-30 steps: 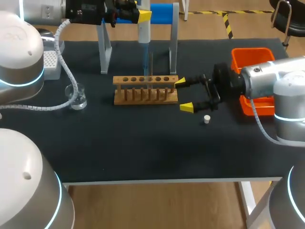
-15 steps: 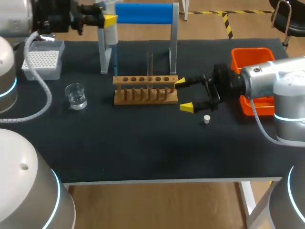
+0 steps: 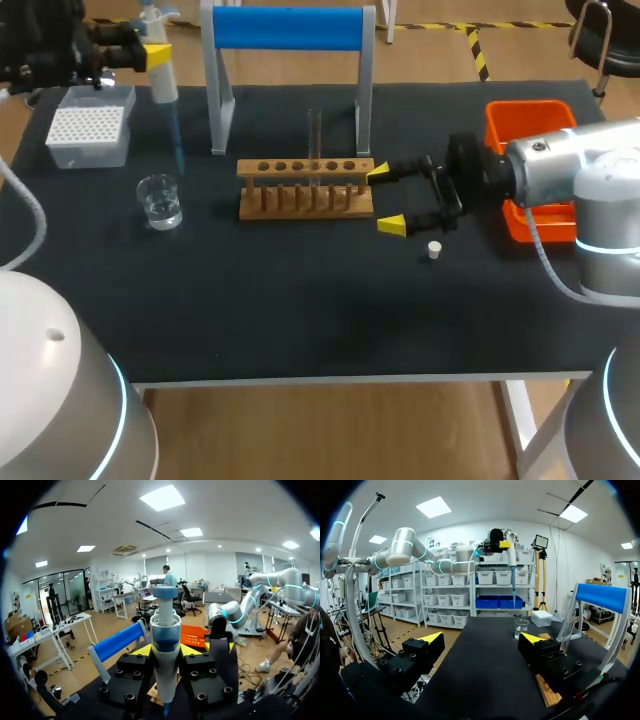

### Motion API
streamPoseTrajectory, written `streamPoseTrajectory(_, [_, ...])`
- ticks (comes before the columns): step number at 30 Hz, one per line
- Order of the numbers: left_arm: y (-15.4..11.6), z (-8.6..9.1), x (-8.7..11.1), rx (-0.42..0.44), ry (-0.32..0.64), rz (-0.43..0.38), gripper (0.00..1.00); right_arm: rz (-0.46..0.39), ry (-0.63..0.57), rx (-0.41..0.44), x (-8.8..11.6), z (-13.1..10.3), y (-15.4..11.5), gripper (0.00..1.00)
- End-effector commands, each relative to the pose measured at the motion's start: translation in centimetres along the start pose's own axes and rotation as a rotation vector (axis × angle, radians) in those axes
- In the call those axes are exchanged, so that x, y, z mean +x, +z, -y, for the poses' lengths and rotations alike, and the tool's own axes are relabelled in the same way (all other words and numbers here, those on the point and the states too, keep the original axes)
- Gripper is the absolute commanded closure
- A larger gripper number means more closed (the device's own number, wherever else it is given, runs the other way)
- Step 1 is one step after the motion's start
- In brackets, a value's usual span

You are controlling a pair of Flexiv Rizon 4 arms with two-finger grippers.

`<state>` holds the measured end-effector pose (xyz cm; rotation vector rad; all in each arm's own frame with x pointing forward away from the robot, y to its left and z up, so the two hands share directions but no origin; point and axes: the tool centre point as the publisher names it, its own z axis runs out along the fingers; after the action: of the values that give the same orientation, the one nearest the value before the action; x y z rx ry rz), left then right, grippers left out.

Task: Invert the test tube, pick up the pipette, mount the tip to pipette, aspirate from beaker and dispense into the tube, eject the tip, return the pipette, and cap with the stopper.

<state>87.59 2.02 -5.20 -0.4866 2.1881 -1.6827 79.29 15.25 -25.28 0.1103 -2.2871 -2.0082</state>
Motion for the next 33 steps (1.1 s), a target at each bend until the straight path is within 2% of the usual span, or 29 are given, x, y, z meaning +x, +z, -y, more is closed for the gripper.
streamPoseTrajectory(1, [-1.4,-1.0,-0.7,0.008,-0.005,0.006,1.00,0.002,0.000,0.003,0.1,-0.1,-0.1,0.00])
streamPoseTrajectory(15, [-1.8,-3.6,-4.0,0.013,-0.023,0.033,1.00,0.002,0.000,0.003,0.1,-0.1,-0.1,0.00])
streamPoseTrajectory(23, [-1.5,-4.4,-4.5,0.013,-0.037,0.033,1.00,0.002,0.000,0.003,0.1,-0.1,-0.1,0.00])
streamPoseTrajectory(33, [-1.6,-4.5,-4.5,0.009,-0.034,0.027,1.00,0.002,0.000,0.003,0.1,-0.1,-0.1,0.00])
